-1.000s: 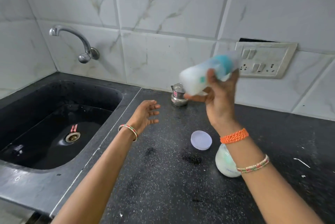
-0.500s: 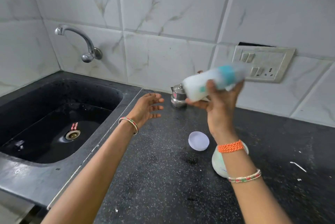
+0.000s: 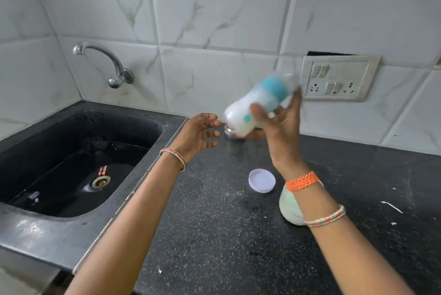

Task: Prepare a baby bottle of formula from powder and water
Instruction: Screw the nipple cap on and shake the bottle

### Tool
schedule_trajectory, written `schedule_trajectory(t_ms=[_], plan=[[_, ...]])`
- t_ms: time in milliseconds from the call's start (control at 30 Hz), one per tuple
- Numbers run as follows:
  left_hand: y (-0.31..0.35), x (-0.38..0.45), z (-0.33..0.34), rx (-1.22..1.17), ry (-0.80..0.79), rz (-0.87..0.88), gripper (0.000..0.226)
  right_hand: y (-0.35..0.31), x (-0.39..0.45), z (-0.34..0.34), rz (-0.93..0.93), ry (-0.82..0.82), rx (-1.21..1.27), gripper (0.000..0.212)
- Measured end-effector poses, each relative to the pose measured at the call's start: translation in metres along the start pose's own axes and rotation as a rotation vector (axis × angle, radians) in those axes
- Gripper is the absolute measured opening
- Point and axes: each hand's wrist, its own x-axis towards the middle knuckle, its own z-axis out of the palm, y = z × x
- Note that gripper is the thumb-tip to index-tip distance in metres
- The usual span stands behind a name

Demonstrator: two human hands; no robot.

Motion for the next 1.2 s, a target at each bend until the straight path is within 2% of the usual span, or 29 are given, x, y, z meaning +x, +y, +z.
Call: schedule_trajectory(t_ms=[33, 67, 100, 133, 167, 200, 300, 333, 367, 433, 467, 567, 600, 667, 733, 767, 900, 933, 1033, 1067, 1133, 1200], plan=[[-0.001, 0.001, -0.001, -0.021, -0.008, 0.009, 0.009, 0.0, 0.004, -0.001, -0.006, 0.112, 0.123, 0.083], [-0.003, 0.001, -0.003, -0.037, -0.018, 0.017, 0.008, 0.002, 0.006, -0.001, 0.003, 0.152, 0.195, 0.075], [-0.005, 0.001, -0.003, -0.044, -0.025, 0.016, 0.006, 0.001, 0.004, 0.002, 0.034, 0.106, 0.184, 0.069], [-0.007, 0.001, -0.004, -0.036, -0.027, 0.015, 0.008, 0.004, 0.0, 0.004, 0.072, -0.009, 0.079, 0.065], [-0.008, 0.002, -0.005, -0.017, -0.027, 0.006, 0.014, 0.009, -0.006, 0.004, 0.105, -0.127, -0.041, 0.063], [-0.008, 0.002, -0.006, 0.004, -0.021, -0.004, 0.019, 0.013, -0.009, 0.004, 0.111, -0.175, -0.099, 0.061], [-0.006, 0.001, -0.008, -0.036, -0.023, 0.024, 0.011, 0.013, 0.001, 0.003, 0.079, 0.018, 0.06, 0.054], [-0.006, 0.001, -0.009, -0.052, -0.024, 0.026, 0.009, 0.013, 0.005, 0.001, 0.086, 0.031, 0.097, 0.051], [-0.005, 0.0, -0.009, -0.056, -0.021, 0.018, 0.01, 0.013, 0.006, 0.0, 0.104, -0.037, 0.061, 0.049], [-0.005, 0.001, -0.009, -0.02, -0.016, 0.002, 0.019, 0.016, 0.0, -0.002, 0.126, -0.255, -0.164, 0.048], [-0.004, 0.002, -0.008, -0.003, -0.011, -0.007, 0.023, 0.019, -0.004, -0.002, 0.107, -0.293, -0.229, 0.05], [-0.002, 0.003, -0.004, -0.011, -0.02, -0.001, 0.01, 0.014, -0.005, 0.001, 0.046, -0.079, -0.073, 0.058], [-0.003, 0.004, -0.004, -0.019, -0.032, -0.002, 0.008, 0.012, -0.001, -0.002, 0.025, -0.054, -0.087, 0.057], [-0.006, 0.003, -0.005, -0.008, -0.064, -0.02, 0.012, 0.003, 0.005, -0.008, -0.043, -0.23, -0.391, 0.057], [-0.008, 0.005, -0.007, 0.012, -0.08, -0.029, 0.029, -0.003, 0.001, -0.011, -0.151, -0.41, -0.695, 0.057], [-0.007, 0.006, -0.007, 0.011, -0.074, -0.035, 0.032, -0.005, -0.003, -0.01, -0.246, -0.395, -0.74, 0.057], [-0.008, 0.01, -0.009, -0.053, -0.057, -0.034, 0.012, 0.003, -0.005, 0.008, -0.622, 0.011, -0.628, 0.056], [-0.008, 0.01, -0.009, -0.051, -0.058, -0.038, 0.011, 0.006, -0.001, 0.009, -0.659, 0.027, -0.653, 0.056], [-0.01, 0.009, -0.007, -0.052, -0.045, -0.045, 0.015, 0.014, 0.008, 0.01, -0.658, -0.065, -0.894, 0.063], [-0.011, 0.009, -0.007, -0.058, -0.04, -0.04, 0.016, 0.019, 0.008, 0.011, -0.672, -0.05, -0.863, 0.065], [-0.01, 0.008, -0.009, -0.078, -0.04, -0.023, 0.012, 0.028, 0.004, 0.015, -0.687, 0.013, -0.613, 0.067], [-0.008, 0.007, -0.01, -0.079, -0.048, -0.019, 0.013, 0.032, 0.007, 0.019, -0.623, -0.041, -0.545, 0.068]])
